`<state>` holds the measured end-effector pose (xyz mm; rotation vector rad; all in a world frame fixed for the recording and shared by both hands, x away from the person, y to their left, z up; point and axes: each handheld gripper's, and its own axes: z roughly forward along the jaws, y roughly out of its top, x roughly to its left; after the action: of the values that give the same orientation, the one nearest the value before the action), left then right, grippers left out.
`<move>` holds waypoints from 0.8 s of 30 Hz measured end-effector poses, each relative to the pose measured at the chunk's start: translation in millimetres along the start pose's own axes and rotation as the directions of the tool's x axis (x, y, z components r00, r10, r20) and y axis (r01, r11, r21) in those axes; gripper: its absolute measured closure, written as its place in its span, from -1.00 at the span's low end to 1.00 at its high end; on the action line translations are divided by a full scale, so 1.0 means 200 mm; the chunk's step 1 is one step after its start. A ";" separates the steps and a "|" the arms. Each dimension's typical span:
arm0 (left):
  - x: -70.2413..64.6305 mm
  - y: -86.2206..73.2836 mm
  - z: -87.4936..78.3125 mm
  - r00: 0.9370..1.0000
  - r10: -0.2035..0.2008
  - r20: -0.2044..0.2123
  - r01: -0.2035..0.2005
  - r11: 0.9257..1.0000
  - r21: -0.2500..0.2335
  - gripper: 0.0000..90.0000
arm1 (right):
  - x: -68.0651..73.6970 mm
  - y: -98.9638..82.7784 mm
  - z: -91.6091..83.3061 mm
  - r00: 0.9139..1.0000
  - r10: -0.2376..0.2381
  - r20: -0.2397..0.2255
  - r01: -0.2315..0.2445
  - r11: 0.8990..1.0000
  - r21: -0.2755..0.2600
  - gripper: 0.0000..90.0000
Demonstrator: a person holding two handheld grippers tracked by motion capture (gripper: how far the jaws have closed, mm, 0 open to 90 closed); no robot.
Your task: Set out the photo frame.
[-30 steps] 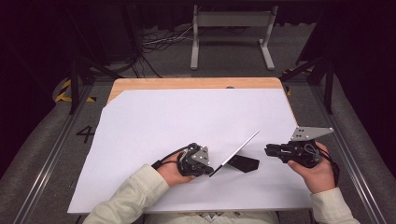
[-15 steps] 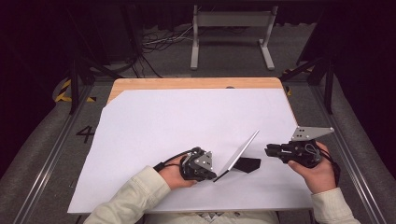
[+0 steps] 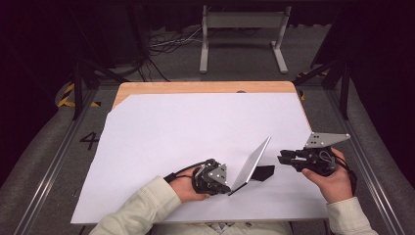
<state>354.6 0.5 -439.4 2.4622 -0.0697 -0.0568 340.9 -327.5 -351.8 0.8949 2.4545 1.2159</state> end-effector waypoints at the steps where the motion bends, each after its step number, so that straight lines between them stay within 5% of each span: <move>1: 0.00 0.01 0.00 1.000 0.002 0.003 -0.002 1.000 0.001 1.00 | 0.00 0.00 0.00 1.000 0.000 0.001 0.000 1.000 0.000 0.61; 24: -0.04 0.22 0.16 0.994 0.090 0.063 -0.091 0.996 0.014 1.00 | -0.01 0.00 -0.07 1.000 0.019 0.023 -0.018 0.999 -0.032 0.60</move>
<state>343.8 -54.1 -436.9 2.4705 -0.2098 -0.0937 336.5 -338.0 -342.7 0.9193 2.4071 1.2406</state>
